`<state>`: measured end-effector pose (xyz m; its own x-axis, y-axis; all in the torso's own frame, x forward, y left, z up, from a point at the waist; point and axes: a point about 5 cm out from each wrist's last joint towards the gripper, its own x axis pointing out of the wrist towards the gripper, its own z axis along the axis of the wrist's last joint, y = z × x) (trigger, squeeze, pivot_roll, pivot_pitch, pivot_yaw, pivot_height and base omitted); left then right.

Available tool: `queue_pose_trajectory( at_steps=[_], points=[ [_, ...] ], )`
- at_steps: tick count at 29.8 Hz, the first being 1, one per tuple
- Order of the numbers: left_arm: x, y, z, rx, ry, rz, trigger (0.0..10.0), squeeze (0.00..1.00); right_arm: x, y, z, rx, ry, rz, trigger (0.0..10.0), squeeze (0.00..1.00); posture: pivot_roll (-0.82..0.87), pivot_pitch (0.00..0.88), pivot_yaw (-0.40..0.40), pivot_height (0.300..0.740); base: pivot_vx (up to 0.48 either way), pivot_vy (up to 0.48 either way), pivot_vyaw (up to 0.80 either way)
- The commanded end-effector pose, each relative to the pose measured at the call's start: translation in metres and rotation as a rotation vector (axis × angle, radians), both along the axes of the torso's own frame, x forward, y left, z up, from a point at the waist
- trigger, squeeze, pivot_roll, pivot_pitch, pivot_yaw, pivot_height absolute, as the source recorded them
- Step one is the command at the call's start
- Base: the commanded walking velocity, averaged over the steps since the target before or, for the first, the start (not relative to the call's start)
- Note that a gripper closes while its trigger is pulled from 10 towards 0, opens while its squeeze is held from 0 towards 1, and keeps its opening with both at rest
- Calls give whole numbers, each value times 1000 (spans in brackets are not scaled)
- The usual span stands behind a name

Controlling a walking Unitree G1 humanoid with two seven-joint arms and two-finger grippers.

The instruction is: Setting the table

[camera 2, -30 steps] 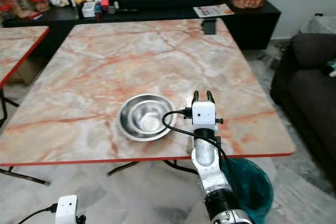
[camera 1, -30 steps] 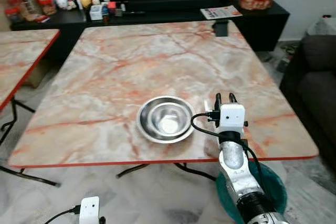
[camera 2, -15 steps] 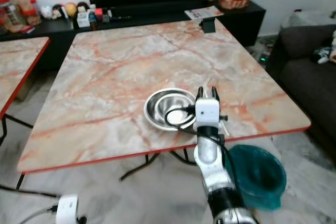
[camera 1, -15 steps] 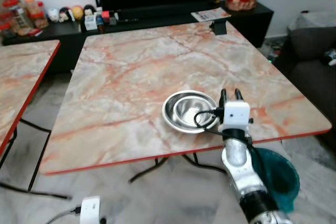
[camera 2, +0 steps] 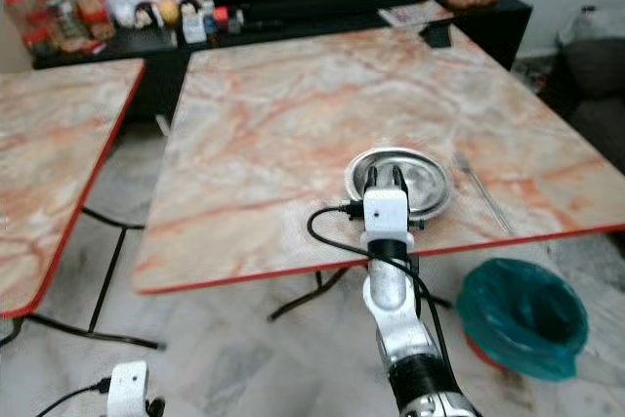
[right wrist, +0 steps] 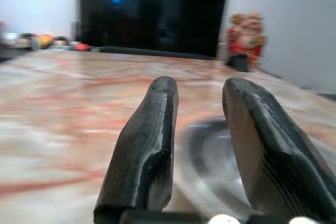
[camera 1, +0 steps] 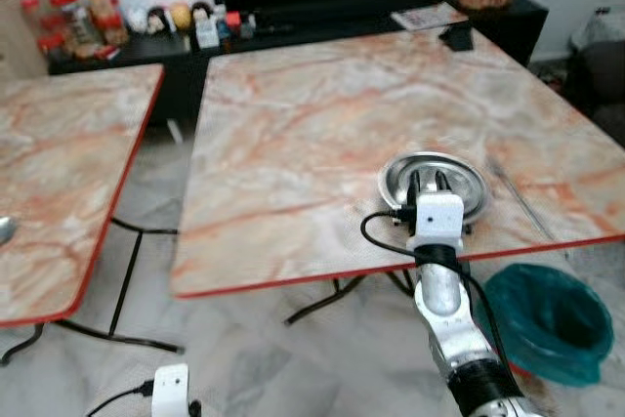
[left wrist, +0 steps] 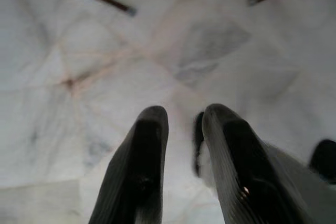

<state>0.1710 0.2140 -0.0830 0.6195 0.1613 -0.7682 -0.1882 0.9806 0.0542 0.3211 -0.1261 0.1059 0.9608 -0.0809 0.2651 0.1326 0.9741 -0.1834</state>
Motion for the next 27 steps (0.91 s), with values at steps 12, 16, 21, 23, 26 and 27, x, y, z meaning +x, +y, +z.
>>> queue_pose_trajectory(
  at_steps=[12,16,21,23,26,27],
  points=[
    [2,2,1,2,-9,18,10000,0,-2,6,-9,-24,50,83,10000,0,1,27,56,740,0,480,0],
    [2,2,1,2,-10,21,10000,0,-9,3,-35,-21,172,101,10000,0,4,25,53,740,0,480,0],
    [3,2,2,2,-11,23,10000,0,-17,-7,-58,-46,284,74,10000,0,11,24,52,740,0,480,320],
    [3,2,2,3,-11,25,10000,0,-21,-13,-65,-33,323,57,10000,0,10,22,53,740,0,480,800],
    [2,3,2,5,-10,24,10000,0,-26,-18,-75,-26,363,48,10000,0,9,23,56,740,0,480,0],
    [2,3,2,5,-9,23,10000,0,-29,-20,-80,-34,383,52,10000,0,8,22,55,740,0,480,0]
  ],
)
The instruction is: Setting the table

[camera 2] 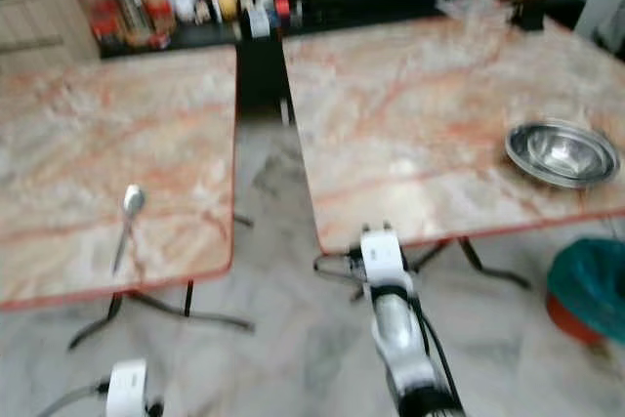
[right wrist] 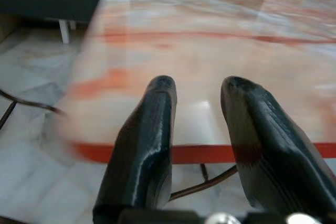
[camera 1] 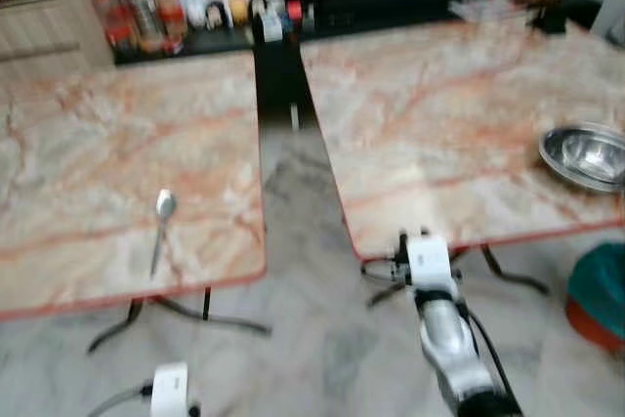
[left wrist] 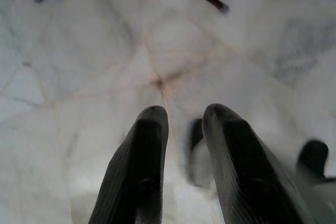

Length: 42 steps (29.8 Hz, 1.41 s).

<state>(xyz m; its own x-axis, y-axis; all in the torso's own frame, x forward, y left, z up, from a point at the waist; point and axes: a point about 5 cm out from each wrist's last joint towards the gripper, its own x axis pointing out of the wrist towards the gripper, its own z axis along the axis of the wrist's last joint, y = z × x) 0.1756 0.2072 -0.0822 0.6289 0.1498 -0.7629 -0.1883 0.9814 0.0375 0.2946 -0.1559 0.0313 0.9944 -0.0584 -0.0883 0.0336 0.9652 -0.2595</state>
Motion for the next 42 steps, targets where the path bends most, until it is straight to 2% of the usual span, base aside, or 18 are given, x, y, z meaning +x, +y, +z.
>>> queue_pose_trajectory(
  at_steps=[1,10,14,18,19,20,22,29,31,34,36,42],
  points=[
    [-2,10,1,20,3,23,10000,0,-3,10,-5,18,23,30,10000,0,8,22,55,740,0,480,0],
    [-2,10,1,21,0,23,10000,0,-12,-4,-19,-9,77,-5,10000,0,10,23,57,740,0,480,0],
    [-2,11,1,23,-1,22,10000,0,-22,-16,-31,-34,136,-41,10000,0,11,23,58,740,0,446,0],
    [-2,12,1,22,-1,23,10000,0,-25,-18,-35,-35,160,-47,10000,0,10,23,58,740,0,398,0],
    [-2,11,2,25,-7,15,10000,0,-44,-30,-54,-44,271,-90,10000,0,12,23,56,740,0,0,0],
    [-2,11,2,25,-7,15,10000,0,-44,-30,-54,-44,271,-90,10000,0,12,23,56,740,0,0,0],
    [-2,10,2,26,-9,10,10000,0,-69,-43,-75,-46,400,-154,10000,0,15,24,56,740,0,0,0],
    [-3,11,1,29,-6,7,10000,0,-108,-57,-100,-31,586,-232,10000,0,14,23,60,740,0,0,0],
    [-3,12,1,31,-4,5,10000,0,-129,-60,-111,-24,674,-257,10000,0,17,24,64,740,0,0,0],
    [-3,12,1,32,-4,1,10000,0,-141,-60,-118,32,744,-266,10000,0,17,22,66,740,0,0,0],
    [-3,12,1,33,-4,-1,10000,0,-143,-58,-120,55,759,-263,10000,0,16,24,68,740,0,0,0],
    [-4,14,1,39,11,-9,10000,0,-135,-52,-118,143,749,-250,10000,0,19,24,76,740,0,0,0]
  ],
)
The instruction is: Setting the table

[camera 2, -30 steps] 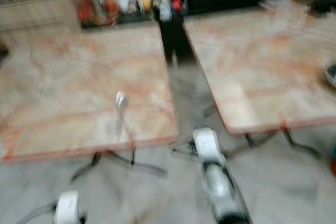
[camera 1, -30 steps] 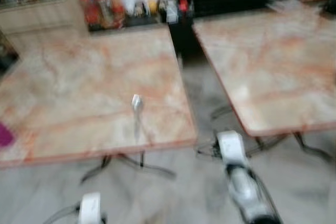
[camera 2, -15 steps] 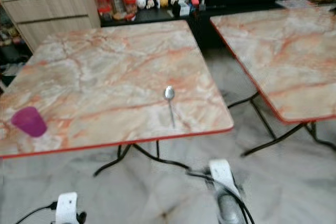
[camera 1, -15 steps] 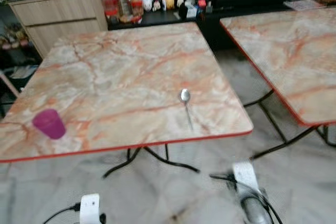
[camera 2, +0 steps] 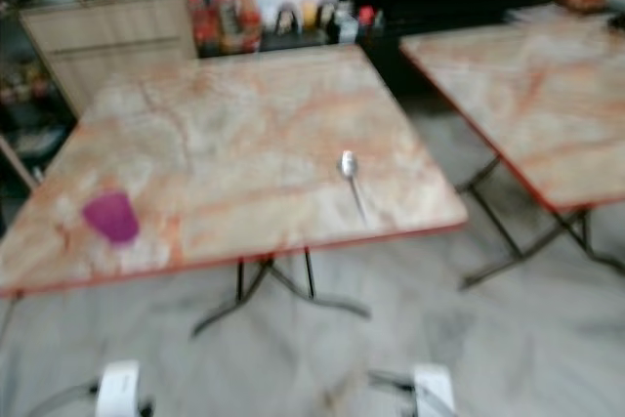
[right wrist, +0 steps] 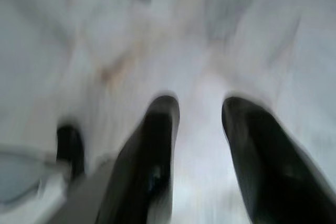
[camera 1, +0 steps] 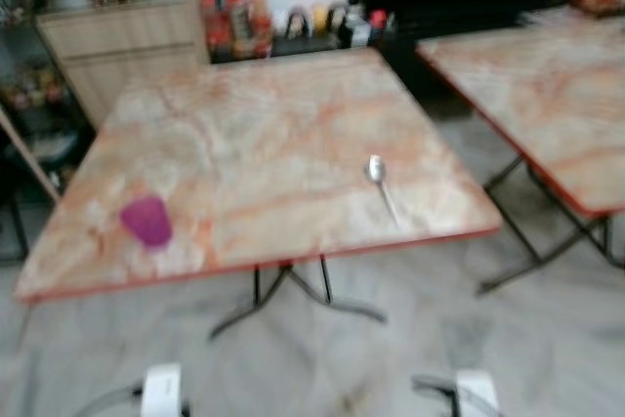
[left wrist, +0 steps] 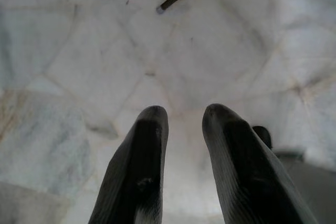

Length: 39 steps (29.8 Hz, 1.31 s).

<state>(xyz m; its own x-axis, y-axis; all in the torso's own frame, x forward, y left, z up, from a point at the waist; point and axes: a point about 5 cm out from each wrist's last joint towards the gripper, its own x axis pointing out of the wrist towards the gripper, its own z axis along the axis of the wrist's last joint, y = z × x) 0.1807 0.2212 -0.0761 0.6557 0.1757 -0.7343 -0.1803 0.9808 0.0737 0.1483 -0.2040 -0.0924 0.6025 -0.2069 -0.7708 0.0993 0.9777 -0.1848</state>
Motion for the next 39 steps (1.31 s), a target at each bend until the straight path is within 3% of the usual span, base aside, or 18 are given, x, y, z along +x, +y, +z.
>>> queue_pose_trajectory(
  at_steps=[1,10,27,39],
  points=[
    [-10,1,-5,-3,49,2,10000,0,16,-2,7,16,-45,-16,10000,0,24,23,77,740,0,0,0],
    [-9,7,-4,20,51,-1,10000,0,30,5,11,44,-70,-15,10000,0,40,16,88,740,137,0,0],
    [-7,9,-2,36,64,-60,10000,0,18,2,6,65,-28,-101,10000,0,42,0,115,740,400,0,0],
    [-8,6,-3,27,72,-94,10000,0,20,5,6,97,-39,-94,10000,0,36,0,118,740,0,0,0]
  ],
)
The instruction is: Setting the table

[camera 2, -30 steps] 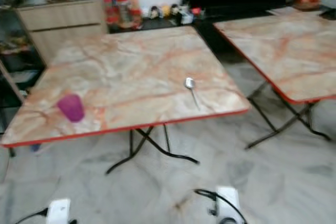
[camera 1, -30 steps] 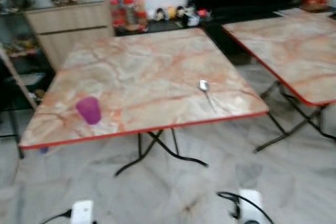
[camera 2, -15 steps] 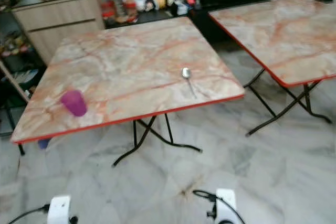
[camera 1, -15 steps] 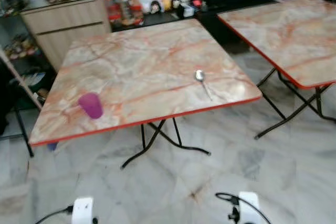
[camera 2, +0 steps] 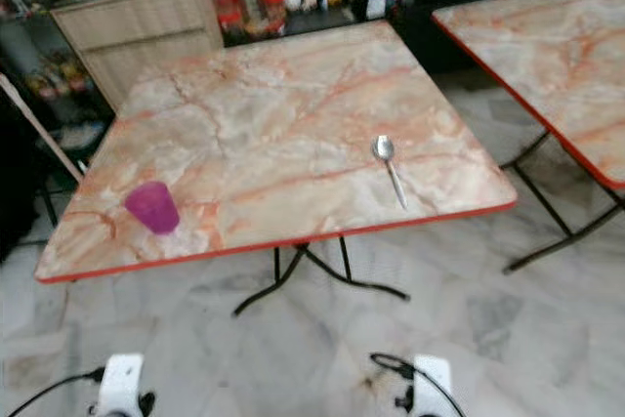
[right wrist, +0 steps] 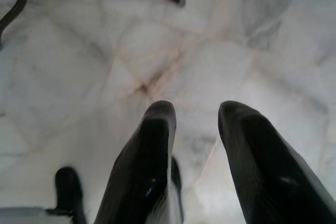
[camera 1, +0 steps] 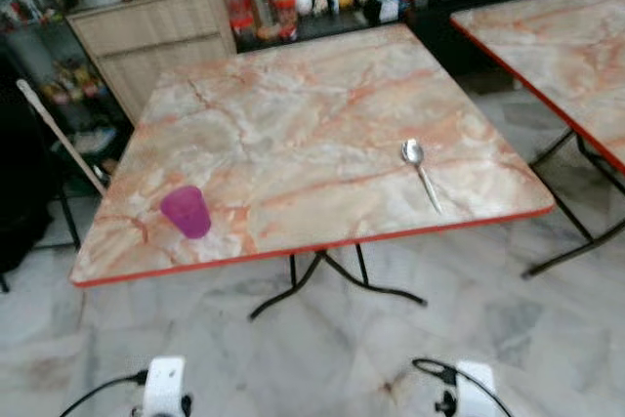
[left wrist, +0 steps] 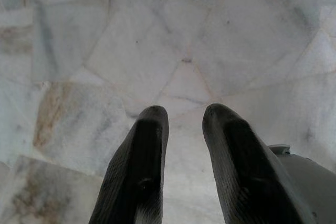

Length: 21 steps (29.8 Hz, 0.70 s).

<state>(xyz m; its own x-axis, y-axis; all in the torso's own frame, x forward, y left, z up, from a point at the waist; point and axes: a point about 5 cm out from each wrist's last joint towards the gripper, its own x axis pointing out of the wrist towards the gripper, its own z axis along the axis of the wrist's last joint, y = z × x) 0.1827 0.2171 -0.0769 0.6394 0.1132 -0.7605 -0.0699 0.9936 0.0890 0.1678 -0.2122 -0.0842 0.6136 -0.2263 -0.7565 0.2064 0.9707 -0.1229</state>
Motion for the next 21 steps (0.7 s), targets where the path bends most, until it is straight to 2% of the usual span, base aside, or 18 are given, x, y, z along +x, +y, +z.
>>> queue_pose_trajectory(
  at_steps=[1,6,14,21],
  points=[
    [-9,10,-2,19,29,13,10000,0,0,13,-2,40,2,10,10000,0,36,0,118,740,0,0,0],
    [-9,8,-3,19,35,6,10000,0,1,15,-2,47,7,11,10000,0,48,0,104,740,0,0,0],
    [-6,9,-2,28,39,-1,10000,0,13,23,1,91,-17,21,10000,0,42,0,105,740,0,0,0],
    [-3,10,0,36,37,-6,10000,0,14,27,2,92,-19,55,10000,0,45,0,103,740,0,0,0]
  ],
)
